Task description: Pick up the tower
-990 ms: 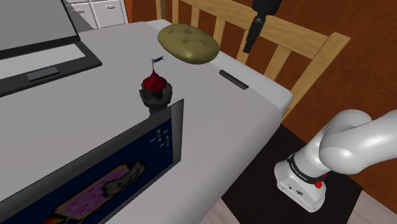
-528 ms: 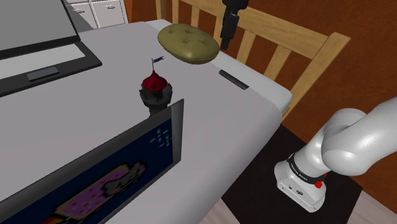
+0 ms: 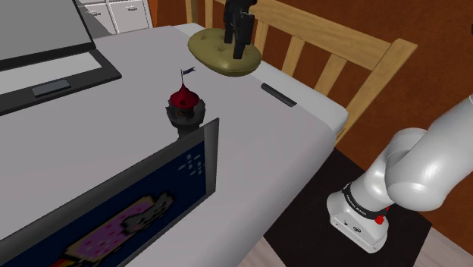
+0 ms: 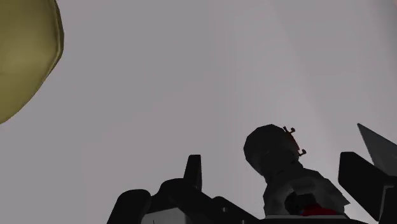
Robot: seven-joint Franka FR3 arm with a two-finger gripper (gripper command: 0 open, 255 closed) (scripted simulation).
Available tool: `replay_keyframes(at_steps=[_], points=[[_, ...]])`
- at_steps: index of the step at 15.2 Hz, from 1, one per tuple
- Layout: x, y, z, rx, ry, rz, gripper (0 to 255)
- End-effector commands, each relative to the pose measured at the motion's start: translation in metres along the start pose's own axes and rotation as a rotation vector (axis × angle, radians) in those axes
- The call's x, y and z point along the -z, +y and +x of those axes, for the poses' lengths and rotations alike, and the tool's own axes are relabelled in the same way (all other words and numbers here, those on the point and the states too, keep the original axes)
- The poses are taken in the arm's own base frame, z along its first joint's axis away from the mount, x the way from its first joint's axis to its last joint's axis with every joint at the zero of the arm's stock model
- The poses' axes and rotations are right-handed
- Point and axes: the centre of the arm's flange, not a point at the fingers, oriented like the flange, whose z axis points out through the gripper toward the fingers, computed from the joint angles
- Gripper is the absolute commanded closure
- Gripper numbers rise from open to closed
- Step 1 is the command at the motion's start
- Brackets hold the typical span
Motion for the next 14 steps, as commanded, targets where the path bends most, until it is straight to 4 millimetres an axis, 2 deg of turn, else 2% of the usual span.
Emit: replay_keyframes(at_steps=[1,5,9,10,14], points=[[0.001,-0.009,0.023,0.096,0.004,0.008,0],[0.003,-0.030,0.069,0.281,0.012,0.023,0],[0.004,-0.060,0.111,0.466,0.020,0.038,0],[0.005,-0.063,0.115,0.483,0.020,0.040,0],[-0.016,-0.062,0.113,0.483,0.020,0.040,0]])
